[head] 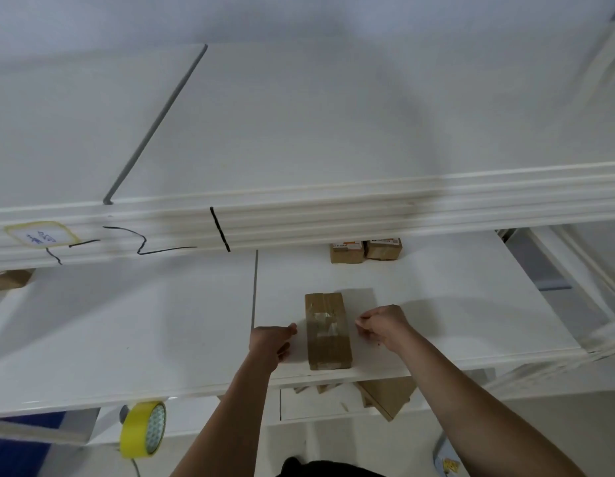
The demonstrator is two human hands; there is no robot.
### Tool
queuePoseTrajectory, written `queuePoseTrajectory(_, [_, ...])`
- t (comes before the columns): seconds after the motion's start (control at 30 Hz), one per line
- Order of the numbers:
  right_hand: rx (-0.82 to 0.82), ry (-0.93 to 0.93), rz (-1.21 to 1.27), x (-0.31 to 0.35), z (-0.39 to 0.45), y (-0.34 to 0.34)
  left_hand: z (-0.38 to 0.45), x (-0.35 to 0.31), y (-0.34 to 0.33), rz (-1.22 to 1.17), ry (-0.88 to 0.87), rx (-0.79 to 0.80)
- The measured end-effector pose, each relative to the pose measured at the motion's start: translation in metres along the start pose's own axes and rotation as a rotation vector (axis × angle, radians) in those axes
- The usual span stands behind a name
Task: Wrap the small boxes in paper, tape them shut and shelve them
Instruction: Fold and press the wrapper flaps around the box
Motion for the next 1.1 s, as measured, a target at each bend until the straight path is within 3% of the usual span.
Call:
queuePoseTrajectory(0.4, [-0.026, -0.139, 0.274, -0.026, 0.008, -0.013, -0.005, 0.008, -0.011, 0.047, -0.050, -0.068])
queuePoseTrajectory(0.77, [-0.207, -0.166, -0.018, -0.011, -0.010, -0.022, -0.011, 0.005, -0.024, 0.164, -0.135, -0.149])
queuePoseTrajectory(0.9, [-0.220, -0.120, -0.092, -0.007, -0.010, -0.021, -0.014, 0.006, -0.029, 0.174, -0.150, -0.190])
queuePoseTrajectory(1.1, [-0.285, -0.024, -0.393, 0.009, -0.017, -0.027, -0.019, -0.002, -0.032, 0.361, -0.224, -0.259])
Point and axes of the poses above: each hand's wrist, its own z-axis towards the middle knuckle, its own y-axis out of the back of the hand, x = y × z, the point moved 8 cm from there along z, towards the middle knuckle, and after that the axes turned 10 degrees about x, right-handed, at the moved point
